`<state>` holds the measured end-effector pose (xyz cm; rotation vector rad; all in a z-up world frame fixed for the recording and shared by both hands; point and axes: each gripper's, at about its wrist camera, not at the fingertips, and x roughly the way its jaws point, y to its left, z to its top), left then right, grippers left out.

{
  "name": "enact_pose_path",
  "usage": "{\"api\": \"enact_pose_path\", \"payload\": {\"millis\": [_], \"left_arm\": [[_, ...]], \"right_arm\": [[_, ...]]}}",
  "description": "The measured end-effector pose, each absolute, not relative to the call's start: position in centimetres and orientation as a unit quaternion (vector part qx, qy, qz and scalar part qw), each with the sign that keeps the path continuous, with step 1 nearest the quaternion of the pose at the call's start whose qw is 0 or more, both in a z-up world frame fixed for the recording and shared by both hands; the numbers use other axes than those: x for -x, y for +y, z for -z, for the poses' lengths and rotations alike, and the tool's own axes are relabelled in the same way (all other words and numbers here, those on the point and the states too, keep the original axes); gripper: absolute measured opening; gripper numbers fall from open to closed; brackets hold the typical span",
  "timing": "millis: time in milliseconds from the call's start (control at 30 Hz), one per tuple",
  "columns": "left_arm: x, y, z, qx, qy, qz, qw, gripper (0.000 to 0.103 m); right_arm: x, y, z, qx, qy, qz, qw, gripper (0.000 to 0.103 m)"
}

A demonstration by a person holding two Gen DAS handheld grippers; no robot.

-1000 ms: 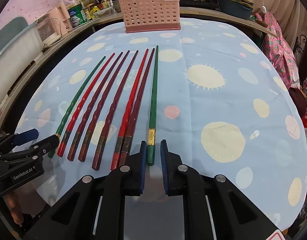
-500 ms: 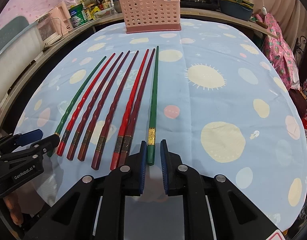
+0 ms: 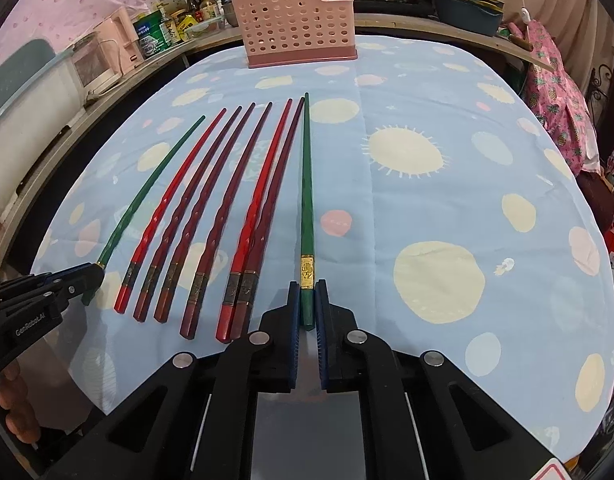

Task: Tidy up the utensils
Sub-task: 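Grasp a green chopstick with the right tool while the left tool grasps another green chopstick, then lift both green chopsticks into the pink holder and open both tools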

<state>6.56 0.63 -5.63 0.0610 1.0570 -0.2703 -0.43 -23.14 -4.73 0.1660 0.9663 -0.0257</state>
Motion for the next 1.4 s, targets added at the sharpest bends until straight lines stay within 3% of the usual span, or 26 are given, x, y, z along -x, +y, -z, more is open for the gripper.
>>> {"api": "enact_pose_path", "payload": {"millis": [733,1400], "left_arm": [[-7.1,2.1,-5.2,0.027,0.419,0.139,0.897,0.007],[-14.9,1.7,-13.4,0.031,0.341,0.119,0.932,0.007]], "right_arm": [[1.2,-26.0,-6.9,-0.102,0.351,0.009,0.931,0.007],[-4.0,-30.0,-13.7,-0.116,0.281,0.027,0.952,0.007]]}}
